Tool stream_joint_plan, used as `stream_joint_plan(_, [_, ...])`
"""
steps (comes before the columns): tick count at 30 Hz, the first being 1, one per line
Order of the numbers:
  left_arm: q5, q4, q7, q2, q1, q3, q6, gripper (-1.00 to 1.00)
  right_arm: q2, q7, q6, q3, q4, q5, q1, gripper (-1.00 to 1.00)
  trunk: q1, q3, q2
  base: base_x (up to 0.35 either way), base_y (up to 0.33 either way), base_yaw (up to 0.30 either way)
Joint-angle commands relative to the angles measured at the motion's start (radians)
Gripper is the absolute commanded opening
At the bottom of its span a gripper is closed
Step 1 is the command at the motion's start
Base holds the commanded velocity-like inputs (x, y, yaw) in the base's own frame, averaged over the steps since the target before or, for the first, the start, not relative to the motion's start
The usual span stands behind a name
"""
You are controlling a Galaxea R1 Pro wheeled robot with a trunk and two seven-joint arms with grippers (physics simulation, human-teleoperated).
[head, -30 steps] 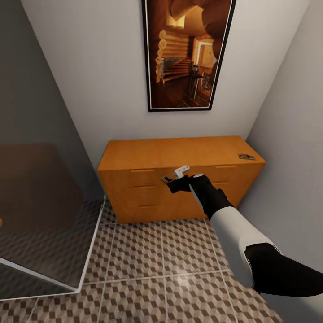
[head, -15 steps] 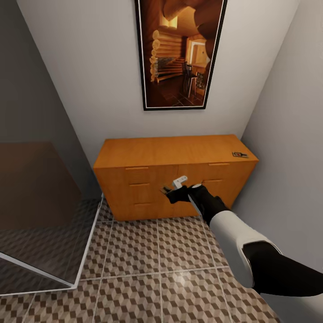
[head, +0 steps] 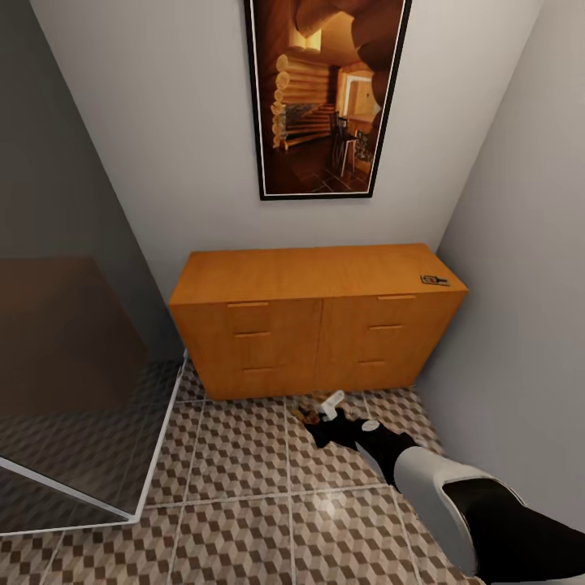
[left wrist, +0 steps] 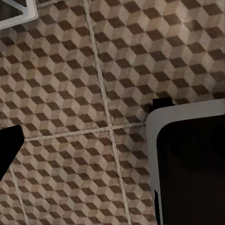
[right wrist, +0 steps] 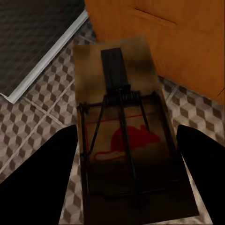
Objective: Take the four mousetraps from the cabinet in the bathroom and place them on the bathroom floor. Make sure all four end up on the same floor surface, and ensure that at least two of them are either under or directly next to the same bathroom sink.
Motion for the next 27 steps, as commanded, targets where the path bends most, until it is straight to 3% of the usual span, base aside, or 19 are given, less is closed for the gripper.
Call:
stream_joint_plan(1, [0.007, 0.004, 0.001, -0.001, -0.001, -0.009, -0.006, 1.0, -0.004, -0.002, -0.019, 0.002, 0.001, 0.0, 0.011, -1.0, 0.001, -0.001, -0.002, 0.0, 0.0, 0.0])
stream_joint_plan(7, [0.007, 0.004, 0.001, -0.001, -0.001, -0.009, -0.006, 1.0, -0.051, -0.037, -0.14, 0.001, 0.005, -0.001, 0.123, -1.0, 0.001, -0.001, -0.002, 0.0, 0.0, 0.0])
stream_joint_plan(14, [0.007, 0.004, 0.001, -0.001, -0.001, -0.009, -0.006, 1.0, -0.128, -0.076, -0.328, 0.001, 0.006, -0.009, 0.274, -1.0, 0.001, -0.001, -0.002, 0.0, 0.0, 0.0])
stream_joint_plan(19, [0.007, 0.002, 0.001, -0.001, -0.001, -0.009, -0.006, 1.0, -0.154, -0.125, -0.453, 0.001, 0.007, -0.026, 0.375, -1.0, 0.001, -0.001, -0.002, 0.0, 0.0, 0.0])
stream_joint_plan(27, [0.007, 0.002, 0.001, -0.001, -0.001, -0.008, -0.007, 1.0, -0.164, -0.231, -0.583, 0.001, 0.008, -0.032, 0.502, -1.0, 0.001, -0.001, -0.002, 0.0, 0.0, 0.0])
